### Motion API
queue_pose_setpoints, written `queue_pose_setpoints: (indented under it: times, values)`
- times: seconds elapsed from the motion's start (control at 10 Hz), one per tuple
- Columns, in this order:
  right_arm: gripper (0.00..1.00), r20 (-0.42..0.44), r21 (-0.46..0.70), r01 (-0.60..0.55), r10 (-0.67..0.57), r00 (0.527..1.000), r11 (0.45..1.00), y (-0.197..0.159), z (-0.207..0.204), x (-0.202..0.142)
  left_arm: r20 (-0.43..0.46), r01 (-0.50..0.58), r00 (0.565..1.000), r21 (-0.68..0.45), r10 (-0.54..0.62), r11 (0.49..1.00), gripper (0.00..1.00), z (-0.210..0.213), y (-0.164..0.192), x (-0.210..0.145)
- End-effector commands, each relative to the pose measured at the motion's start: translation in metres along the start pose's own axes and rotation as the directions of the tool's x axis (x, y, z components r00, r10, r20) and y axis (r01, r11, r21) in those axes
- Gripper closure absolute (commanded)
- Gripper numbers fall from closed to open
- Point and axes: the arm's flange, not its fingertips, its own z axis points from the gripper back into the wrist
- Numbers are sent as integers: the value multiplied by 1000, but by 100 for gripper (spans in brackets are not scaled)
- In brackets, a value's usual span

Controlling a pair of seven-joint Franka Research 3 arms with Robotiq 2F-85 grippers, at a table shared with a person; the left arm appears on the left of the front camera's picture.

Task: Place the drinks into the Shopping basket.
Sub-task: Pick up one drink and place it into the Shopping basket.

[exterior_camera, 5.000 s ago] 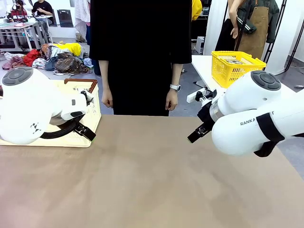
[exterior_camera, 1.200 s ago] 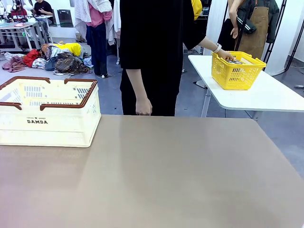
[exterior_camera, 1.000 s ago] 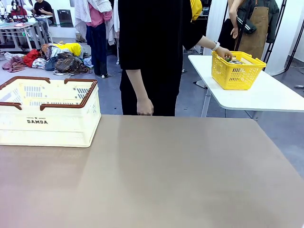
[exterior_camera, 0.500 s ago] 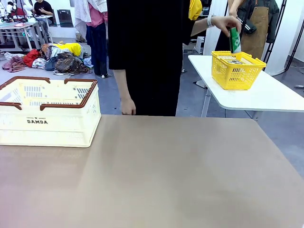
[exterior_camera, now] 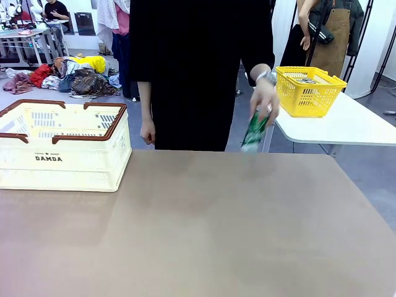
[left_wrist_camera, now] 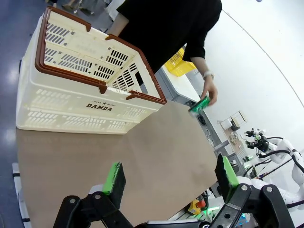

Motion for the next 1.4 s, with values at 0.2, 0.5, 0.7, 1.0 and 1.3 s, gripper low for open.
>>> queue_pose_setpoints:
  times: [0.2,0.5,0.7,1.0,1.3]
  values:
    - [0,6,14,-21,21,1000,1000,1,2,1,11,21,1000,-15,-21,1000,0,2,0,2]
    - [0,6,14,-21,21,1000,1000,1,2,1,11,21,1000,-15,-21,1000,0,2,0,2]
    - [0,6,14,-21,21,1000,1000,1,2,1,11,21,1000,-15,-21,1000,0,2,0,2]
    - [0,6,14,-21,21,1000,1000,1,2,1,11,21,1000,-15,-21,1000,0,2,0,2]
    - [0,6,14,-21,21,1000,1000,1,2,1,11,21,1000,-15,-21,1000,0,2,0,2]
